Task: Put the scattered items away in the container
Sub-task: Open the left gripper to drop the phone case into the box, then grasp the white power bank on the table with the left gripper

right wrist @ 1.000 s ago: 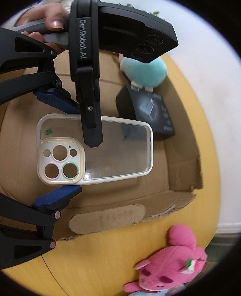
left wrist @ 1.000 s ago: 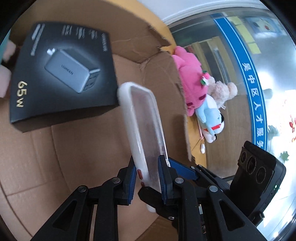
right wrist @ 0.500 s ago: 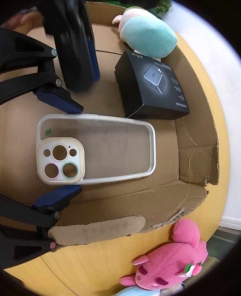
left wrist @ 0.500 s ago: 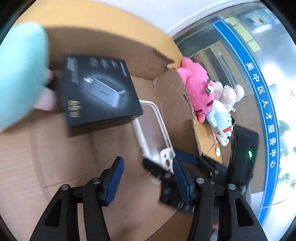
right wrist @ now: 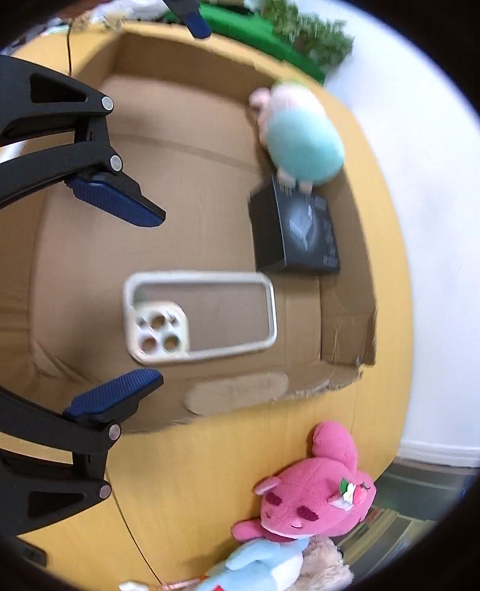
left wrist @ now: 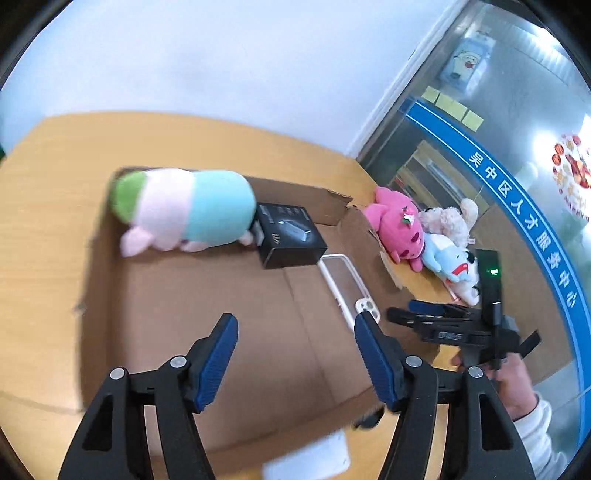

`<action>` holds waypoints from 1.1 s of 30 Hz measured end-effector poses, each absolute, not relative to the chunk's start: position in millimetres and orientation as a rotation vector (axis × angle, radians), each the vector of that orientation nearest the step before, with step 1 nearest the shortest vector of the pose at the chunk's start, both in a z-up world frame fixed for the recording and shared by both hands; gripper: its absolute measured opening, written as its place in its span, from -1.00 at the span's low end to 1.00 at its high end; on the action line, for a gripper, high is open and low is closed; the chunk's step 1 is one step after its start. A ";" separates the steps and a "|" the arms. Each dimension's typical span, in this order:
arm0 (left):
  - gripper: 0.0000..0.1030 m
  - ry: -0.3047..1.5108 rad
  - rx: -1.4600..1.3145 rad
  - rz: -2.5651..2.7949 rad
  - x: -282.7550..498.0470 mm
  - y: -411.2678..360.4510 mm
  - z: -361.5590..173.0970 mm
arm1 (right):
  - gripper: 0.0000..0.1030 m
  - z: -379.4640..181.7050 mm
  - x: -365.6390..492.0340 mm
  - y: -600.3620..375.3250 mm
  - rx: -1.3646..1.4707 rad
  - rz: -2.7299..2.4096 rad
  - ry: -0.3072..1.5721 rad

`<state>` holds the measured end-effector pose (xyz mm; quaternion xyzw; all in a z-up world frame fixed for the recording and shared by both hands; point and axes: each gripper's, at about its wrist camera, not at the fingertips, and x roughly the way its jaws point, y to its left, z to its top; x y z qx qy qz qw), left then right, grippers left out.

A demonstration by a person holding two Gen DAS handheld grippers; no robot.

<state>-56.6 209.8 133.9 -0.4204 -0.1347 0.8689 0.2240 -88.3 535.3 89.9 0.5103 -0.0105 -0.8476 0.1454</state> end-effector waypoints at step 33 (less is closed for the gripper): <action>-0.15 -0.499 -1.443 2.091 21.5 206.2 -12.7 | 0.37 -3.9 45.9 398.7 1.266 -2.148 0.252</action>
